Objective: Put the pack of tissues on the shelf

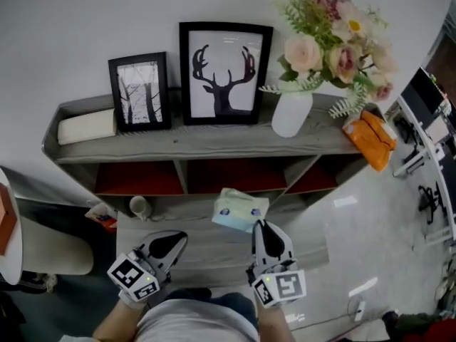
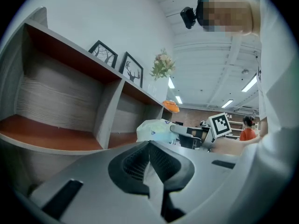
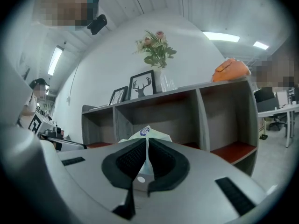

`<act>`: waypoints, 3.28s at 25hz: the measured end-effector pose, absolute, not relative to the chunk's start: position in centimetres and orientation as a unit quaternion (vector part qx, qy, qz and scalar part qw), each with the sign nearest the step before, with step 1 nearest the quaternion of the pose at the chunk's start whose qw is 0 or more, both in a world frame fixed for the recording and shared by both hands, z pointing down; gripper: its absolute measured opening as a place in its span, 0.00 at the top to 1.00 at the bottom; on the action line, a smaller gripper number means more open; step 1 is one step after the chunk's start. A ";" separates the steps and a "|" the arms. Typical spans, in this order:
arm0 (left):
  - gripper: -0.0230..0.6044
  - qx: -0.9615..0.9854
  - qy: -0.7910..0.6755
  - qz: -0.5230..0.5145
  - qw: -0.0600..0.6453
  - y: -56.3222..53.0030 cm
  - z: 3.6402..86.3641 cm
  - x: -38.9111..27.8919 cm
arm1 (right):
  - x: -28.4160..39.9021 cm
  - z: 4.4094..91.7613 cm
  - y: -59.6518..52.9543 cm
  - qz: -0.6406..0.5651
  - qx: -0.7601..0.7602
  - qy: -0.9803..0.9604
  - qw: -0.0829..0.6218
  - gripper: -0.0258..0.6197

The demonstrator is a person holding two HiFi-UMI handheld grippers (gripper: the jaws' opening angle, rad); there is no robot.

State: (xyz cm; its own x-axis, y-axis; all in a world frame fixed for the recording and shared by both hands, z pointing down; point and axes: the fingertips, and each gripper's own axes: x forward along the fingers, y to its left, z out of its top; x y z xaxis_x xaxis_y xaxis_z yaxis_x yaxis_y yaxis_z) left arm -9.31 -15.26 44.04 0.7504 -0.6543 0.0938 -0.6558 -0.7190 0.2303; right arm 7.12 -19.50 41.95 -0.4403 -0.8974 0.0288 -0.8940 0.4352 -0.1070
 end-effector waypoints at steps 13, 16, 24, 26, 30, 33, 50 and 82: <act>0.94 0.903 -0.408 0.001 0.138 -16.5 43.4 -10.6 | 5.8 40.4 -26.6 -0.030 -0.497 0.867 -0.001 0.92; 0.94 0.891 -0.432 -0.001 0.138 -16.4 43.2 -10.5 | 5.7 40.8 -28.1 -0.034 -0.482 0.875 -0.007 0.92; 0.94 0.855 -0.496 -0.009 0.154 -15.8 43.5 -11.1 | 4.5 42.8 -32.1 -0.047 -0.446 0.893 -0.024 0.92; 0.94 0.846 -0.511 -0.006 0.156 -15.6 43.8 -11.5 | 4.4 43.5 -32.9 -0.051 -0.442 0.895 -0.028 0.92; 0.94 0.829 -0.536 -0.004 0.161 -15.1 44.2 -12.0 | 3.9 44.7 -33.9 -0.052 -0.432 0.899 -0.037 0.92; 0.94 0.820 -0.549 -0.004 0.163 -14.7 44.5 -12.2 | 3.3 45.2 -34.0 -0.049 -0.425 0.903 -0.046 0.92; 0.94 0.805 -0.568 -0.004 0.171 -13.8 45.2 -11.9 | 1.5 46.9 -33.2 -0.039 -0.394 0.915 -0.077 0.74; 0.94 0.904 -0.405 0.014 0.139 -20.0 43.8 -1.5 | 10.3 42.4 -23.2 -0.055 -0.425 0.903 -0.027 0.88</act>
